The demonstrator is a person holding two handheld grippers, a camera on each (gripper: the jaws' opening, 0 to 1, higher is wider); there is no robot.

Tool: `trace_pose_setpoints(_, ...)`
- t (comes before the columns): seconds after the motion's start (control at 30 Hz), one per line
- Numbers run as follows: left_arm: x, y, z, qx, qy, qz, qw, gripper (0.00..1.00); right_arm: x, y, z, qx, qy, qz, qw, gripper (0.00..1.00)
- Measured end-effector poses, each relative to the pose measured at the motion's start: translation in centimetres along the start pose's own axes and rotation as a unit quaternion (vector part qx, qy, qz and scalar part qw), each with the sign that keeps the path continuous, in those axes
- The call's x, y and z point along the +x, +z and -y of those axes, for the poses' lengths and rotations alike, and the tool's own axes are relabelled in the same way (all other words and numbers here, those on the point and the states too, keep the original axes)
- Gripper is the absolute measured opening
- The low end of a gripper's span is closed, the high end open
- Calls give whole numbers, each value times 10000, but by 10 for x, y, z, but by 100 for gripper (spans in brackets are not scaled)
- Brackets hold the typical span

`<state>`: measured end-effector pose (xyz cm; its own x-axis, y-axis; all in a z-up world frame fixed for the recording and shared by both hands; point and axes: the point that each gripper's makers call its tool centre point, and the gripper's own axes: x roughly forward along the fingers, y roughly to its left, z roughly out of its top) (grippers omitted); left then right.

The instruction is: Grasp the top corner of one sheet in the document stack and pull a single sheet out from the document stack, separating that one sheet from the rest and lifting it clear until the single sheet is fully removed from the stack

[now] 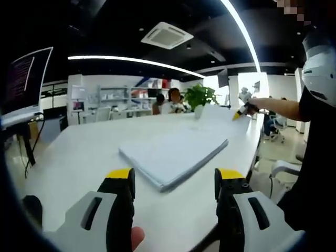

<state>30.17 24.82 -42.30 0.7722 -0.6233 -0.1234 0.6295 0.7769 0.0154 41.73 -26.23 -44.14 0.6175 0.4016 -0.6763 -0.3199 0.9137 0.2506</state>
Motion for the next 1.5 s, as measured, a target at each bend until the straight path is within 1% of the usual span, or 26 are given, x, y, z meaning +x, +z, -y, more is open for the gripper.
trace_pose_setpoints(0.03, 1, -1, 0, 27, -11, -37, 10000, 61, 1, -5, -7, -6, 1, -36, 10000, 2)
trace_pose_setpoints(0.07, 2, -2, 0, 38, -13, -53, 10000, 61, 1, -6, -9, 2, 4, -57, 10000, 2)
trace_pose_setpoints(0.1, 2, -2, 0, 46, -15, -62, 10000, 61, 2, -5, -2, 43, 15, -98, 9999, 2)
trace_pose_setpoints(0.2, 4, -2, 2, 16, -36, -37, 10000, 61, 3, -13, -5, 83, -56, -208, 9997, 2)
trace_pose_setpoints(0.23, 5, -3, 4, 6, -70, -46, 10000, 61, 3, -16, -5, 54, -146, -239, 9996, 2)
trace_pose_setpoints(0.4, 7, -7, 8, 25, -170, -104, 9998, 61, 7, -17, 14, -52, -360, -262, 9990, 2)
trace_pose_setpoints(0.57, 6, -9, 5, -2, -106, -88, 9999, 61, 9, -24, 18, -140, -465, -298, 9984, 2)
trace_pose_setpoints(0.63, 6, -8, 5, -19, -91, -69, 9999, 61, 9, -24, 18, -286, -495, -244, 9981, 3)
trace_pose_setpoints(0.67, 6, -8, 5, -28, -92, -63, 9999, 61, 10, -21, 26, -448, -601, -183, 9970, 5)
trace_pose_setpoints(0.7, 6, -8, 6, -33, -108, -64, 9999, 61, 10, -20, 27, -475, -631, -178, 9967, 8)
trace_pose_setpoints(0.8, 5, -11, 8, -28, -146, -112, 9998, 61, 8, -16, 46, -706, -908, -141, 9933, 19)
trace_pose_setpoints(0.87, 4, -13, 8, -37, -134, -122, 9998, 61, 6, -16, 57, -668, -1081, -158, 9918, 28)
trace_pose_setpoints(0.93, 3, -13, 7, -45, -116, -116, 9999, 61, 4, -14, 66, -607, -1142, -100, 9916, 33)
trace_pose_setpoints(1.03, 2, -12, 7, -50, -105, -95, 9999, 61, 0, -10, 74, -434, -1236, 129, 9913, 44)
trace_pose_setpoints(1.13, 1, -11, 6, -43, -89, -82, 9999, 61, -6, -3, 80, -394, -1367, 412, 9890, 56)
trace_pose_setpoints(1.17, 0, -11, 6, -48, -83, -79, 9999, 61, -8, 0, 84, -391, -1414, 538, 9877, 62)
trace_pose_setpoints(1.23, 0, -11, 5, -48, -69, -82, 9999, 61, -12, 3, 84, -437, -1465, 694, 9858, 70)
trace_pose_setpoints(1.27, 0, -11, 5, -44, -66, -85, 9999, 61, -16, 9, 86, -668, -1616, 835, 9810, 75)
trace_pose_setpoints(1.3, 0, -10, 4, -39, -63, -89, 9999, 61, -20, 13, 86, -964, -1750, 939, 9753, 77)
trace_pose_setpoints(1.33, 0, -10, 4, -42, -60, -89, 9999, 61, -25, 18, 85, -1330, -1900, 1029, 9673, 78)
trace_pose_setpoints(1.37, 0, -9, 4, -43, -58, -87, 9999, 61, -31, 24, 78, -1669, -2025, 1151, 9581, 81)
trace_pose_setpoints(1.4, 0, -9, 4, -41, -56, -85, 9999, 61, -36, 30, 72, -1789, -2075, 1317, 9527, 84)
trace_pose_setpoints(1.43, 0, -8, 5, -34, -58, -84, 9999, 61, -40, 38, 65, -1848, -2086, 1557, 9477, 87)
trace_pose_setpoints(1.47, 1, -8, 5, -33, -62, -86, 9999, 61, -47, 48, 50, -1932, -2053, 1888, 9407, 91)
trace_pose_setpoints(1.5, 1, -7, 5, -32, -64, -92, 9999, 61, -51, 54, 42, -1949, -2041, 2082, 9365, 96)
